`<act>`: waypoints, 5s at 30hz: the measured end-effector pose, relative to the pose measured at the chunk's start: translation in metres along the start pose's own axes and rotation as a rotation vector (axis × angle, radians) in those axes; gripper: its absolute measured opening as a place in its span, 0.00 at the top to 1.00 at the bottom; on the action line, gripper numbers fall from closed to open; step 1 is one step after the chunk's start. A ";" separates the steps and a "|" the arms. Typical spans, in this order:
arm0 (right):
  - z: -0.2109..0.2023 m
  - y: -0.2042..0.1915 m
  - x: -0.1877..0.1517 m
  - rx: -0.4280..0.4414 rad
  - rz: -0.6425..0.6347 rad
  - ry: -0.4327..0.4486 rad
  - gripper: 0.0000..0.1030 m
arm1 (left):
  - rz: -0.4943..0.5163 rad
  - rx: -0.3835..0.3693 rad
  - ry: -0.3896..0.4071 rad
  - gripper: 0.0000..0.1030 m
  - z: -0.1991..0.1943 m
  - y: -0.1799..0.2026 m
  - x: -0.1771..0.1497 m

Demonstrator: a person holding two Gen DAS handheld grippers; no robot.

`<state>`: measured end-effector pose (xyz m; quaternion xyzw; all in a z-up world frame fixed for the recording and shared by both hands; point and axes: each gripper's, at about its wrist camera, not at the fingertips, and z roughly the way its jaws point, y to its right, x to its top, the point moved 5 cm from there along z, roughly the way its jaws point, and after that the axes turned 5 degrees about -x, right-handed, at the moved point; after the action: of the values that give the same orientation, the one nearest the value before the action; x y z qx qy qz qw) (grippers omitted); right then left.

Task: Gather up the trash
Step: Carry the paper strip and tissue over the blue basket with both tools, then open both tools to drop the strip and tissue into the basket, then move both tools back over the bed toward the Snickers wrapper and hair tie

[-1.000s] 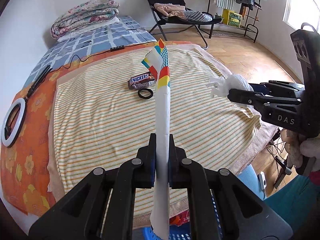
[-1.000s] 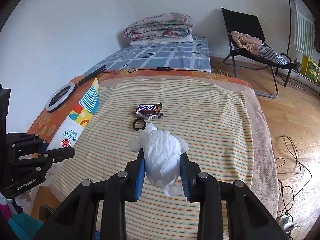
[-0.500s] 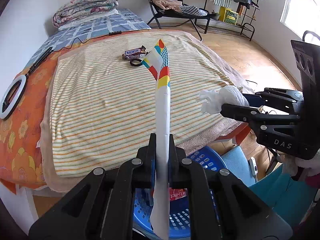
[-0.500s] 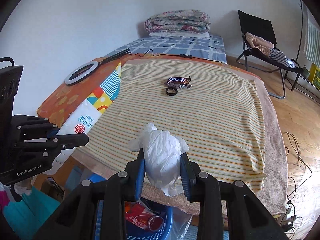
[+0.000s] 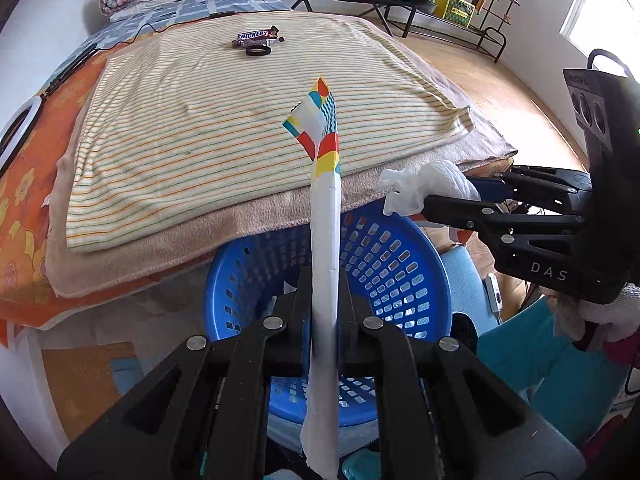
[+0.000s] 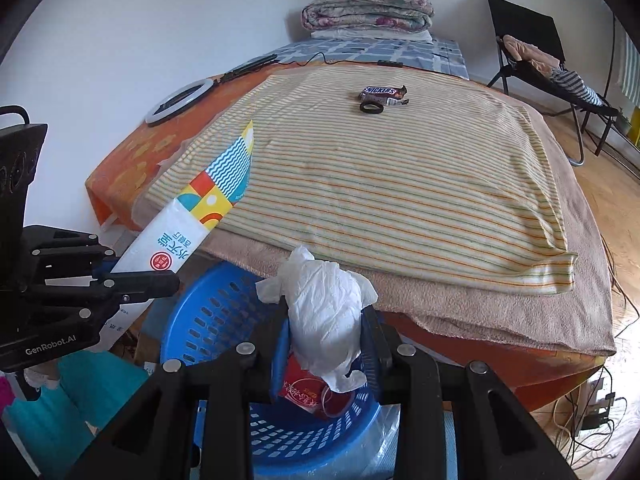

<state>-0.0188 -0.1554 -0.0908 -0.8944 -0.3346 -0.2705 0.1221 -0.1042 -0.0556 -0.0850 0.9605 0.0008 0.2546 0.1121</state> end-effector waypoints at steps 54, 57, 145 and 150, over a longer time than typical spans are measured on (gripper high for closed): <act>0.063 -0.019 -0.072 0.028 -0.014 -0.213 0.59 | -0.108 0.007 -0.256 0.82 0.087 -0.019 -0.056; 0.064 -0.019 -0.071 0.022 -0.010 -0.216 0.45 | -0.109 0.017 -0.243 0.67 0.086 -0.021 -0.054; 0.110 0.088 0.162 -0.040 0.041 0.051 0.08 | -0.211 0.016 0.026 0.21 0.167 -0.160 0.321; 0.130 0.080 0.172 -0.030 0.029 0.052 0.08 | -0.227 0.020 0.013 0.21 0.188 -0.168 0.329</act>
<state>0.1954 -0.0719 -0.1036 -0.8936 -0.3141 -0.2968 0.1212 0.2831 0.0868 -0.1192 0.9536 0.1129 0.2466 0.1307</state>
